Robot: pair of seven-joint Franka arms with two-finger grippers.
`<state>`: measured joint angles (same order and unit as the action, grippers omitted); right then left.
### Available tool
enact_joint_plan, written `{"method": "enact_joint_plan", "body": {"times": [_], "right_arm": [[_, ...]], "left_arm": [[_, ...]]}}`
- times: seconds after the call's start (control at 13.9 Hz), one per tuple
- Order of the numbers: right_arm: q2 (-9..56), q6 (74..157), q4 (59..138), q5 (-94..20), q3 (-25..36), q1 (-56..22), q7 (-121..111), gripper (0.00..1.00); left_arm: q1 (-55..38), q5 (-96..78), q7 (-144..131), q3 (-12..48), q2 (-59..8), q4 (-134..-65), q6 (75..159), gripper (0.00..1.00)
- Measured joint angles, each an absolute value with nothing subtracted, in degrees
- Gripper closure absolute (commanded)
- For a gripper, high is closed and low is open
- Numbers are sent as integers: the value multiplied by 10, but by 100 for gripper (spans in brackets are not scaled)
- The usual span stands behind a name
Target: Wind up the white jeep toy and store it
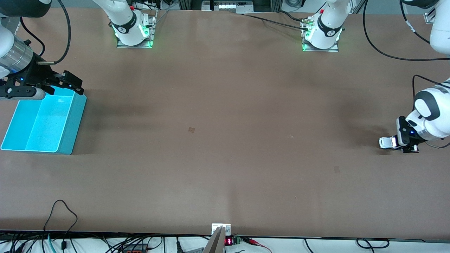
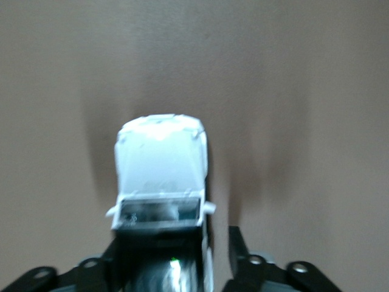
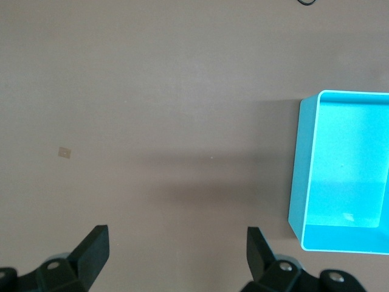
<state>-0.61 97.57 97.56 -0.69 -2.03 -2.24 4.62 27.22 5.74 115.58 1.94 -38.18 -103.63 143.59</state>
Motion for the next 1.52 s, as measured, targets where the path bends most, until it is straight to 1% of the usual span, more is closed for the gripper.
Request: {"method": "enact_joint_plan", "body": {"times": [0.29, 0.51, 0.79, 1.01, 1.15, 1.3, 1.52], "right_arm": [[-6, 976, 976, -7, -20, -22, 46, 0], [-6, 975, 976, -7, -20, -22, 46, 0], [-6, 975, 976, -7, -20, -22, 46, 0], [-6, 975, 976, -7, -20, -22, 46, 0], [-6, 975, 976, -7, -20, -22, 46, 0], [-6, 975, 976, -7, -20, -22, 46, 0], [-6, 975, 976, -7, -20, -22, 46, 0]], "left_arm": [[272, 57, 1166, 27, -380, -1031, 1433, 0], [272, 57, 1166, 30, -355, -1026, 1388, 0], [260, 57, 1138, 35, -284, -1020, 1274, 0], [246, 57, 1036, 38, -232, -1013, 1185, 0], [220, 57, 953, 40, -211, -981, 1099, 0], [184, 57, 862, 41, -203, -928, 1010, 0], [142, 57, 718, 42, -201, -867, 913, 0]]}}
